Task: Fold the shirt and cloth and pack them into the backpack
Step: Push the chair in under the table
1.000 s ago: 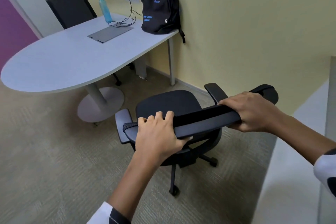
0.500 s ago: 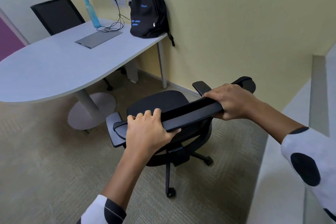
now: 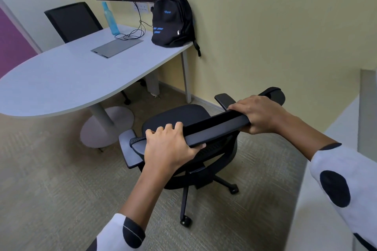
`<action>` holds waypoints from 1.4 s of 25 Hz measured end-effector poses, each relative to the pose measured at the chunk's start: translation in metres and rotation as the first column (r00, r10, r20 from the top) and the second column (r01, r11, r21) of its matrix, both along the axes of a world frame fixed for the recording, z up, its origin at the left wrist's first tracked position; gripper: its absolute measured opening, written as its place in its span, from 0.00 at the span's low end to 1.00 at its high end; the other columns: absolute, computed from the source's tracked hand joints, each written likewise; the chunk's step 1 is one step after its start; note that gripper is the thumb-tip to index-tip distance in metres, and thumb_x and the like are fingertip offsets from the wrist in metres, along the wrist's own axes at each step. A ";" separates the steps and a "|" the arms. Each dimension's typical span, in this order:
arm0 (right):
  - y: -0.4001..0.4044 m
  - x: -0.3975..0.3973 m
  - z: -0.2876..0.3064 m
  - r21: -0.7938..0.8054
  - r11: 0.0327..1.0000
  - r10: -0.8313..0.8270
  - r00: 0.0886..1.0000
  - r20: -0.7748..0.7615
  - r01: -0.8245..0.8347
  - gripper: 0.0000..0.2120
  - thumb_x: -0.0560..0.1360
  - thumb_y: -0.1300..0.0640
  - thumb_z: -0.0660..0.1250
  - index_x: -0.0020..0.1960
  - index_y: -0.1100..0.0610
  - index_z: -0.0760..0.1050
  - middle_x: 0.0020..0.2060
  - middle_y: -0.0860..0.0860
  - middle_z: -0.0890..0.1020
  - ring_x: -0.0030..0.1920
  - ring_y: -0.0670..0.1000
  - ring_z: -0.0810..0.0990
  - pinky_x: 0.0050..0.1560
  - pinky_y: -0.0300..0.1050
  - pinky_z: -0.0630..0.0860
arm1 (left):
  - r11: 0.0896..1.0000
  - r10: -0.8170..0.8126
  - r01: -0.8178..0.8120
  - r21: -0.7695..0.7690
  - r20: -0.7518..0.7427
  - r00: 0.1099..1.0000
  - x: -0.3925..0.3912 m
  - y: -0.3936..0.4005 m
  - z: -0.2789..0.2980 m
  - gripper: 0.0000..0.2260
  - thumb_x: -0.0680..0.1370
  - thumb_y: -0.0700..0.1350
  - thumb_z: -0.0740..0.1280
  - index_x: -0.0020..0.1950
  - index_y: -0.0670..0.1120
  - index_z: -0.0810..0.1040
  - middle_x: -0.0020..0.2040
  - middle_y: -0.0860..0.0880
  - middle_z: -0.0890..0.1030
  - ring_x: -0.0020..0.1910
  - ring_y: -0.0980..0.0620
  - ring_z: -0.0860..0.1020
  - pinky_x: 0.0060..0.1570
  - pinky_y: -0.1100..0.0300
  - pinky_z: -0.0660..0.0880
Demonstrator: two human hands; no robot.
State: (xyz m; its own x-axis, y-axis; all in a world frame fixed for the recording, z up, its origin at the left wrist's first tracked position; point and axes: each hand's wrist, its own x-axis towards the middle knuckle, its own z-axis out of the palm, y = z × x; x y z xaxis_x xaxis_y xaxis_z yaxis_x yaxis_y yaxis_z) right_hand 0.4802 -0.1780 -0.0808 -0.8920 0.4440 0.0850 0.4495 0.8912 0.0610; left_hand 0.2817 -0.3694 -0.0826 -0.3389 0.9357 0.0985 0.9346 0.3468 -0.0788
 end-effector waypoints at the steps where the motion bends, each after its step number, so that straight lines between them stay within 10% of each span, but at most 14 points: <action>1: 0.001 -0.004 -0.001 -0.002 1.000 0.002 1.000 -0.005 -0.002 0.26 0.66 0.37 0.56 0.59 0.48 0.73 0.46 0.46 0.81 0.47 0.53 0.80 0.49 0.51 0.76 | 1.000 0.001 -0.001 0.001 -0.005 1.000 -0.004 0.002 0.000 0.35 0.68 0.77 0.52 0.58 0.50 0.71 0.52 0.50 0.79 0.53 0.45 0.77 0.53 0.48 0.66; 35: 0.126 -0.155 0.002 0.052 0.996 0.076 0.994 -0.077 -0.072 0.28 0.71 0.34 0.62 0.64 0.50 0.71 0.50 0.48 0.80 0.49 0.54 0.79 0.46 0.48 0.72 | 0.999 -0.027 0.027 0.021 0.003 1.000 -0.161 0.132 0.005 0.44 0.61 0.81 0.44 0.61 0.52 0.72 0.50 0.53 0.80 0.50 0.50 0.78 0.52 0.50 0.68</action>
